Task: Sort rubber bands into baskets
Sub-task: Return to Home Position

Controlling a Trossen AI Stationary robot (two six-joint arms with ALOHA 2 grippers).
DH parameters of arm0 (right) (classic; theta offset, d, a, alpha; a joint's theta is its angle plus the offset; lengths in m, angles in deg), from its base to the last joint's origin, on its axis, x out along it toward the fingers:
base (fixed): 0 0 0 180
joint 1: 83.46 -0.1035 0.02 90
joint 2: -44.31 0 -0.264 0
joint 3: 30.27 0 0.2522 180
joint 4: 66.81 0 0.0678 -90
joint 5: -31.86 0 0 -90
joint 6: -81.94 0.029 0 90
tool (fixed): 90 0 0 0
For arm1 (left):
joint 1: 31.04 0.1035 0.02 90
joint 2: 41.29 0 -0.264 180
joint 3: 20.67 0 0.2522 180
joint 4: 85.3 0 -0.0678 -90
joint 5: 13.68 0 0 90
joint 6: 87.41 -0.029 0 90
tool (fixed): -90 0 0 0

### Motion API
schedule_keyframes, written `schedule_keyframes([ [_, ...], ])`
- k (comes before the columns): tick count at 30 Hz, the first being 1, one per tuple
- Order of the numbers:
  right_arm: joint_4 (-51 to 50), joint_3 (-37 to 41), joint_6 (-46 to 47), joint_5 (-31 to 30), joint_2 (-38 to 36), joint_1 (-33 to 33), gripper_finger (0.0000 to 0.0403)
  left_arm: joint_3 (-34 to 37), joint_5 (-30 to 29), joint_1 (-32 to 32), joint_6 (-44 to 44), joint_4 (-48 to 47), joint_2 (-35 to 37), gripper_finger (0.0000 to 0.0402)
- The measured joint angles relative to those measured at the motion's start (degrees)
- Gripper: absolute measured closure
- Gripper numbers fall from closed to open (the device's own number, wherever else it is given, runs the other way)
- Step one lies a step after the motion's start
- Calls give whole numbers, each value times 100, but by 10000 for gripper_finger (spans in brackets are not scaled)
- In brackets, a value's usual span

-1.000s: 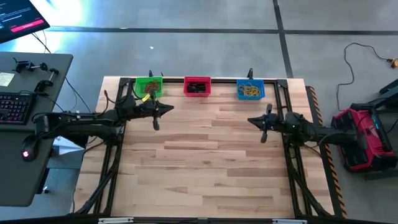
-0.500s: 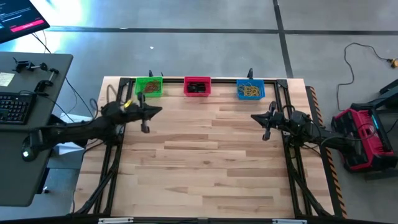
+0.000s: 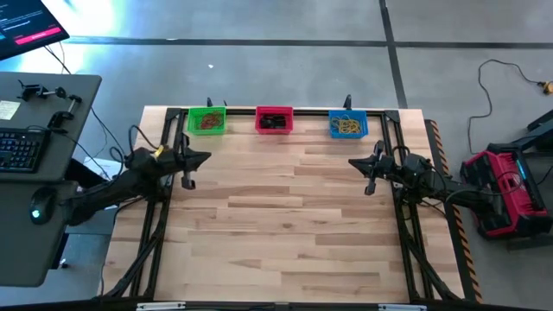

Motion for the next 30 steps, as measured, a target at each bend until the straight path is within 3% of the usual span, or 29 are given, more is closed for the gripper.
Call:
schedule_keyframes([
  [11,0,-2,206,-7,220,167,403,7,49,63,250,-528,-1,401],
  [20,0,-2,1558,-7,350,179,403,7,37,55,896,-730,-84,401],
  [30,-1,-2,1541,-7,349,179,403,7,33,56,898,-721,-84,401],
])
